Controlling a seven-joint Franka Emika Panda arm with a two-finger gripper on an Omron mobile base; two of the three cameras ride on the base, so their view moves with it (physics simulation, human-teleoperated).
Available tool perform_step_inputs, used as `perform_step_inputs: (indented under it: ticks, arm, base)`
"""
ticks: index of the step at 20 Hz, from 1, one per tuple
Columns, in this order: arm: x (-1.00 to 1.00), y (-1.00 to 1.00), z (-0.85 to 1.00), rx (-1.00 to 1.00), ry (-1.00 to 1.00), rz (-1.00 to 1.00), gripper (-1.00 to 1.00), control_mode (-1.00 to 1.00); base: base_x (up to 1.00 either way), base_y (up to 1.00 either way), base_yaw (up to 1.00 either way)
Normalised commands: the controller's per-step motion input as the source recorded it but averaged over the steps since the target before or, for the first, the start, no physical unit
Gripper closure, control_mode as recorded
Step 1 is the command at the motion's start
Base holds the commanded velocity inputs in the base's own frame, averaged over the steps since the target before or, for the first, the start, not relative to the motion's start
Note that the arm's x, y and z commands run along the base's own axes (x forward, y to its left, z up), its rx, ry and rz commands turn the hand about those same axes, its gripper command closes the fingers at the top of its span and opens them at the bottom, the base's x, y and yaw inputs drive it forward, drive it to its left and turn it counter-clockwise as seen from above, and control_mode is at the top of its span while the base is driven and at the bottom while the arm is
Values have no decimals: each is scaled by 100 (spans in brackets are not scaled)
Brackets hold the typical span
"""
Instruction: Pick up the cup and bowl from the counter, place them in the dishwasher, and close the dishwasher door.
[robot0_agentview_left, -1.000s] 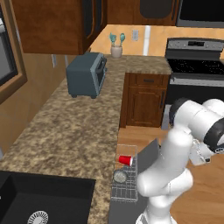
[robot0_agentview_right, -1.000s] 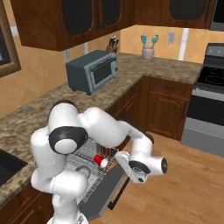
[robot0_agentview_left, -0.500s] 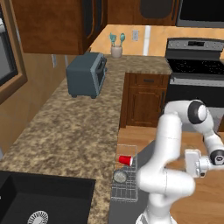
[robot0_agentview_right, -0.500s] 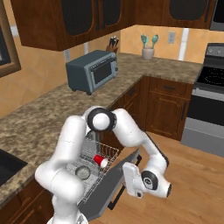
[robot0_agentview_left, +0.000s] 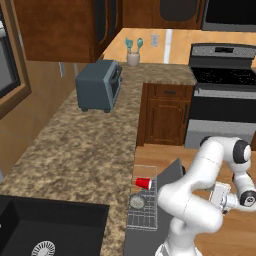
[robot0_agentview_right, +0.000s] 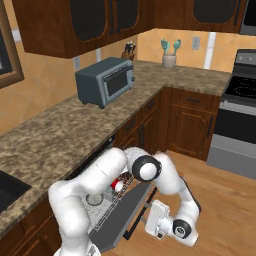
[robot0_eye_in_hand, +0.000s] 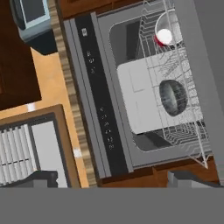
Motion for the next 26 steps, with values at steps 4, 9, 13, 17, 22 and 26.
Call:
perform_step_inputs:
  ticks: [4, 9, 13, 17, 22, 26]
  arm:
    - [51, -3, -67, 19, 0, 0, -100, -100]
    - [56, -22, -61, 5, -2, 0, -100, -100]
    - [46, -39, -85, 0, -11, 0, -100, -100]
    - [19, -4, -71, 0, -15, -1, -100, -100]
    - [14, 3, -60, 3, -8, -3, -100, -100]
    - [0, 67, -12, 7, -13, 0, -100, -100]
  base:
    - [0, 0, 0]
    - [0, 0, 0]
    - [0, 0, 0]
    - [0, 0, 0]
    - [0, 0, 0]
    - [0, 0, 0]
